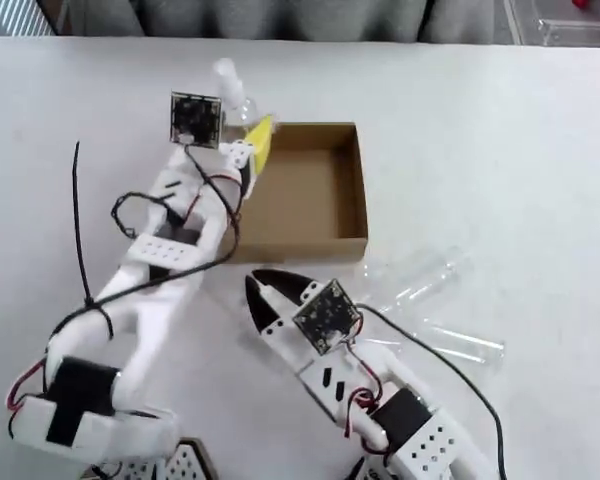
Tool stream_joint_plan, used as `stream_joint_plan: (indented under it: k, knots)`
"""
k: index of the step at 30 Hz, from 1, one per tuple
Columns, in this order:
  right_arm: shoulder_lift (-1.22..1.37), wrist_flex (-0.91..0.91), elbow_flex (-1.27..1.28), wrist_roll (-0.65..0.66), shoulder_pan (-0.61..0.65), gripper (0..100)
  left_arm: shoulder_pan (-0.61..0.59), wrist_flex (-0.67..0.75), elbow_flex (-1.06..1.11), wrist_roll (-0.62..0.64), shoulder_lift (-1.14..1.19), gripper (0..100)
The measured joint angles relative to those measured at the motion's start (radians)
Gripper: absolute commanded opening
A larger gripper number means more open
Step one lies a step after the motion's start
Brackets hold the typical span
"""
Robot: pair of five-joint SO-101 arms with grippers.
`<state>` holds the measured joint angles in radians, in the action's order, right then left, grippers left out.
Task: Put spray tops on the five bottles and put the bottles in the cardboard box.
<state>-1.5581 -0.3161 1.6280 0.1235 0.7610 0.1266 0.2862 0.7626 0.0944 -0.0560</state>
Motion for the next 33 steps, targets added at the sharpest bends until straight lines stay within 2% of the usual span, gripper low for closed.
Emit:
stream_joint_plan:
  k: [6, 13, 15, 33]
  knots:
    - [0.000, 0.000, 0.000, 0.000, 0.000, 1.7, -0.020, 0.009, -0.103, 0.000, 0.143, 2]
    - [0.000, 0.000, 0.002, 0.000, 0.000, 1.7, -0.020, 0.265, -0.109, 0.000, 0.264, 2]
    - [0.000, 0.000, 0.012, 0.000, 0.000, 1.7, -0.020, 0.292, -0.110, 0.000, 0.295, 2]
    - [0.000, 0.000, 0.015, 0.000, 0.000, 1.7, -0.020, 0.308, -0.170, 0.000, 0.448, 3]
